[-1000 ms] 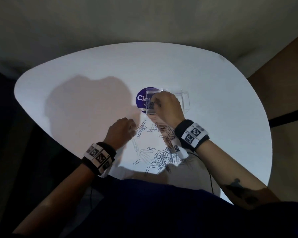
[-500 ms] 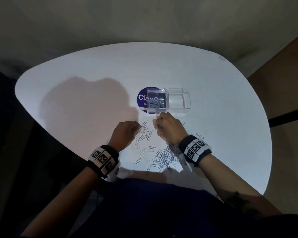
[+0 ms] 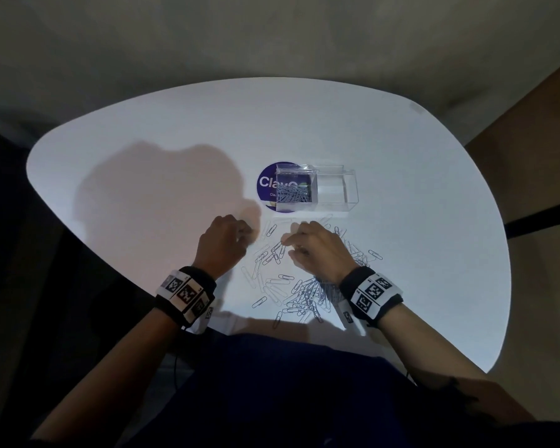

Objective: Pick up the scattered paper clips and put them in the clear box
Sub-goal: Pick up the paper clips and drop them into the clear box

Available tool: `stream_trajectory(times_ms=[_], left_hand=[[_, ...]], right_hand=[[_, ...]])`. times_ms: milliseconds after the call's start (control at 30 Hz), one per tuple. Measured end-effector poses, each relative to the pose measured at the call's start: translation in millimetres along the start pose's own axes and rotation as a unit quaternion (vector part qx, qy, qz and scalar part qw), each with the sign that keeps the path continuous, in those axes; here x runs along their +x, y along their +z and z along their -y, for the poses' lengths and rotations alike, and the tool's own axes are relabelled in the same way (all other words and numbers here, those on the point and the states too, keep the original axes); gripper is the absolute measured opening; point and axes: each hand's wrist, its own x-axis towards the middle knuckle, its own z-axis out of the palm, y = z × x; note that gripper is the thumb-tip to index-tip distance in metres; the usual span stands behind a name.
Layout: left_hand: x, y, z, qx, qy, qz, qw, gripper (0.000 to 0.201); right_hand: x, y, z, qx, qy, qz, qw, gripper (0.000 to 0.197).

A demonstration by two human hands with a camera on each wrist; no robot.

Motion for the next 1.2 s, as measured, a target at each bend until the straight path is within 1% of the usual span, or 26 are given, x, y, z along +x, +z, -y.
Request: stream_trajectory(times_ms=[100,167,233,333,367,433,533,667,733,800,867,900,933,967,1000,1033,1067,1100,1133,1167,1200], left_hand=[[0.4,2.0,-6.8,0.018,0.025,-0.010,0.999,0.018],[2.6,2.8,-13.2,0.036,0.054,-0.017,0.998,0.017],[6.8,3.4,-20.4,0.057,0.077,-0.014,0.995,0.017],[15.8,6.8,-28.7,0.081,0.095,-0.002,0.992,0.016],[18.8,8.3,-31.1,0.090,0.101,0.001,0.991,0.016],[24.0,11.2,-35.0,0.112,0.117,0.000,0.987,0.018],[28.4,12.6,-41.2,0.157,0.142,-0.008,0.977,0.022],[31.0,14.5,-47.9,0.214,0.171,-0.002,0.962,0.014],[32.2,16.5,-47.8,0.208,0.176,-0.002,0.962,0.012],[32.7,18.3,-46.3,0.183,0.165,0.013,0.969,0.012],[33.0,18.6,-43.6,0.135,0.141,0.028,0.980,0.012],[32.3,16.8,-42.4,0.086,0.113,0.028,0.990,0.012],[31.1,14.4,-41.3,0.023,0.076,0.021,0.997,0.013],[30.7,11.5,-39.0,-0.045,0.037,0.011,0.998,0.015],[30.0,7.9,-36.7,-0.117,0.000,0.011,0.993,0.015],[27.8,3.5,-35.3,-0.190,-0.036,0.030,0.981,0.014],[24.4,-0.1,-34.6,-0.266,-0.067,0.061,0.960,0.012],[21.4,-2.8,-32.6,-0.341,-0.091,0.094,0.931,0.011],[18.6,-4.9,-30.3,-0.403,-0.110,0.122,0.900,0.011],[16.0,-6.6,-27.1,-0.443,-0.124,0.141,0.877,0.012],[13.3,-7.3,-24.5,-0.464,-0.134,0.153,0.862,0.012]], right_hand=[[8.0,9.4,4.8,-0.007,-0.016,0.025,1.000,0.034],[12.0,12.9,4.2,-0.012,-0.020,0.028,0.999,0.034],[13.8,14.8,1.3,-0.014,-0.017,0.022,1.000,0.028],[13.8,15.9,0.4,-0.014,-0.010,0.014,1.000,0.009],[13.8,15.9,0.5,-0.014,-0.009,0.014,1.000,0.007],[13.9,15.6,1.6,-0.019,-0.012,0.025,0.999,0.012],[12.7,14.9,4.2,-0.026,-0.031,0.019,0.999,0.011],[7.3,19.2,7.4,-0.034,-0.055,-0.007,0.998,0.020],[6.9,22.2,6.6,-0.031,-0.046,-0.029,0.998,0.016],[8.4,23.0,2.6,-0.024,-0.012,-0.036,0.999,0.007],[7.8,23.6,-0.4,0.012,0.022,-0.049,0.998,0.006],[6.9,23.4,-0.8,0.051,0.044,-0.065,0.996,0.005],[5.8,22.2,-0.6,0.110,0.068,-0.083,0.988,0.004],[4.9,18.9,0.3,0.188,0.101,-0.097,0.972,0.010],[4.3,15.2,0.2,0.280,0.142,-0.097,0.944,0.016],[3.3,11.6,0.6,0.376,0.180,-0.089,0.905,0.017],[2.1,7.7,1.0,0.457,0.202,-0.075,0.863,0.014],[0.9,3.8,1.1,0.514,0.209,-0.062,0.830,0.012],[-0.1,2.0,0.2,0.550,0.203,-0.052,0.809,0.013],[-0.5,1.4,-0.7,0.578,0.191,-0.042,0.792,0.016],[-0.7,1.0,-0.5,0.604,0.182,-0.034,0.775,0.018]])
